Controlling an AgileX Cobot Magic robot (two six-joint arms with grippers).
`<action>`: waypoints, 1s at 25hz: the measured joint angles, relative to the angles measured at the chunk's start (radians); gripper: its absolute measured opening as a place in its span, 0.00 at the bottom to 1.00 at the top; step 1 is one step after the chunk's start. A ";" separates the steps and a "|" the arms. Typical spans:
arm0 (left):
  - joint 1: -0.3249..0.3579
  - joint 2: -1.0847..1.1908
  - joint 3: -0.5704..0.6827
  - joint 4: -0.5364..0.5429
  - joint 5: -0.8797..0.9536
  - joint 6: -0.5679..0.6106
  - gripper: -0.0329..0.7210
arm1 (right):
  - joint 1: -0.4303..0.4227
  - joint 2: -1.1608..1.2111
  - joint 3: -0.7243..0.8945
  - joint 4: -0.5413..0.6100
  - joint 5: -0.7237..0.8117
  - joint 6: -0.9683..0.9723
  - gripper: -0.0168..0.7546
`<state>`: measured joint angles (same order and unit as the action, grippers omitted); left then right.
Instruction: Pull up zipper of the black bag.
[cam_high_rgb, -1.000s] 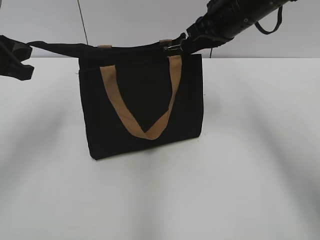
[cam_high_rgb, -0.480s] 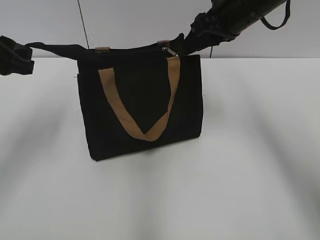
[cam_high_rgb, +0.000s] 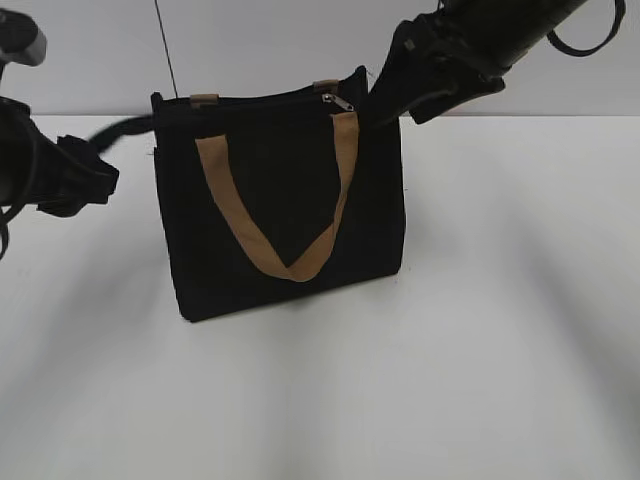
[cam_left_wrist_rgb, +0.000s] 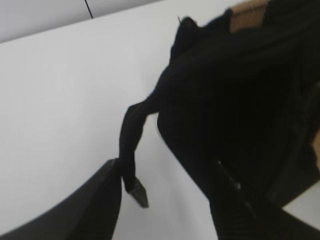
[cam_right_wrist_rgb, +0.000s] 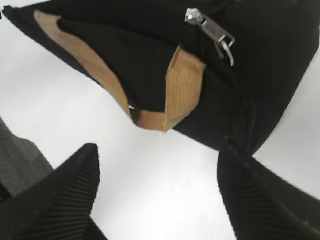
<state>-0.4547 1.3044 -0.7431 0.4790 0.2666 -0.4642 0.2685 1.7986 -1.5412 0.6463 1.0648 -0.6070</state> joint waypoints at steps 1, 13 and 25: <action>-0.020 -0.017 0.000 -0.015 0.038 0.000 0.60 | 0.000 -0.005 0.000 -0.006 0.026 0.022 0.74; -0.093 -0.332 0.000 -0.106 0.399 0.000 0.61 | 0.000 -0.166 0.249 -0.023 0.085 0.067 0.74; -0.094 -0.688 0.000 -0.311 0.679 0.211 0.61 | 0.000 -0.649 0.630 -0.070 0.023 0.087 0.74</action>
<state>-0.5486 0.6160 -0.7431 0.1680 0.9454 -0.2534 0.2685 1.1494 -0.9116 0.5766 1.0882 -0.5202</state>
